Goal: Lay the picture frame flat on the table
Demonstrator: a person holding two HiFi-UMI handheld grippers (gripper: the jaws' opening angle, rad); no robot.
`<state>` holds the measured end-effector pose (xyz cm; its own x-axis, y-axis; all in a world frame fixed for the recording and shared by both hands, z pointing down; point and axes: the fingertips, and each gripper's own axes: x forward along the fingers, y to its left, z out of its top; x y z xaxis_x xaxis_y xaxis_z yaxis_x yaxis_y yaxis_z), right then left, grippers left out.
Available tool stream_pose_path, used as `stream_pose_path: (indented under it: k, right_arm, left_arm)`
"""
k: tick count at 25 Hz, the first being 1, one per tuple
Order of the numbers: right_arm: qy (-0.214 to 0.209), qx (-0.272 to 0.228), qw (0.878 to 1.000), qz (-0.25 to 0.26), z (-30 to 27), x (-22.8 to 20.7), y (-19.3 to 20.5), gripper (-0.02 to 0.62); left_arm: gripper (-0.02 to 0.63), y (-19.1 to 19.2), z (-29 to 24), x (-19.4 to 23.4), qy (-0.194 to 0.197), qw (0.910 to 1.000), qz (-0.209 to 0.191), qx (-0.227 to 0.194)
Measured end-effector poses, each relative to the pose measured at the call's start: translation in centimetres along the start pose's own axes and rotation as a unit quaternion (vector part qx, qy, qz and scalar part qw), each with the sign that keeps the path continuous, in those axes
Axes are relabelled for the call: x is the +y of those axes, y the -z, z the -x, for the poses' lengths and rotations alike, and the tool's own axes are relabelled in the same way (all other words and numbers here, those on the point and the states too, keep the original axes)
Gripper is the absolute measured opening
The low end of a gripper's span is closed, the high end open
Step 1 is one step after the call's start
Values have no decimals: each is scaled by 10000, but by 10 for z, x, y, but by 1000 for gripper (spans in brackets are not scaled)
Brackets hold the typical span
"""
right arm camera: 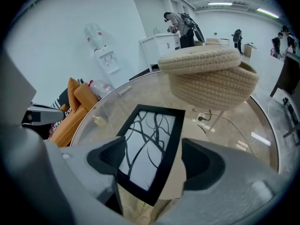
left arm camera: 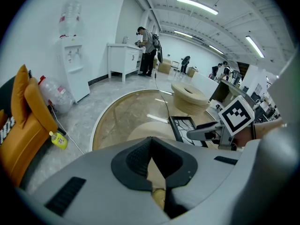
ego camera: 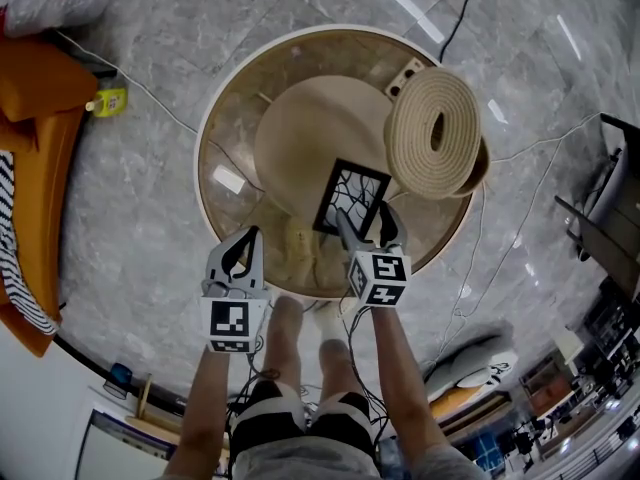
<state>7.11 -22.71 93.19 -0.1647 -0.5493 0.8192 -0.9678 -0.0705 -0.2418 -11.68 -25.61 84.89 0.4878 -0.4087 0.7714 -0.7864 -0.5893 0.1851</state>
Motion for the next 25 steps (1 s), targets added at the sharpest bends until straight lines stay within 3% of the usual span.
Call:
stream_pose_path:
  k: [7, 15, 25]
  right_arm:
    - [-186, -10, 9998, -86, 9, 5, -1, 374]
    - [-260, -256, 9993, 122, 44, 18, -32, 369]
    - [-392, -752, 9953, 463, 123, 49, -112, 193]
  left_arm:
    - [17, -4, 10, -5, -22, 10000, -28, -71]
    - [17, -32, 37, -14, -49, 9995, -108, -293]
    - [17, -109, 91, -15, -154, 9964, -263, -793]
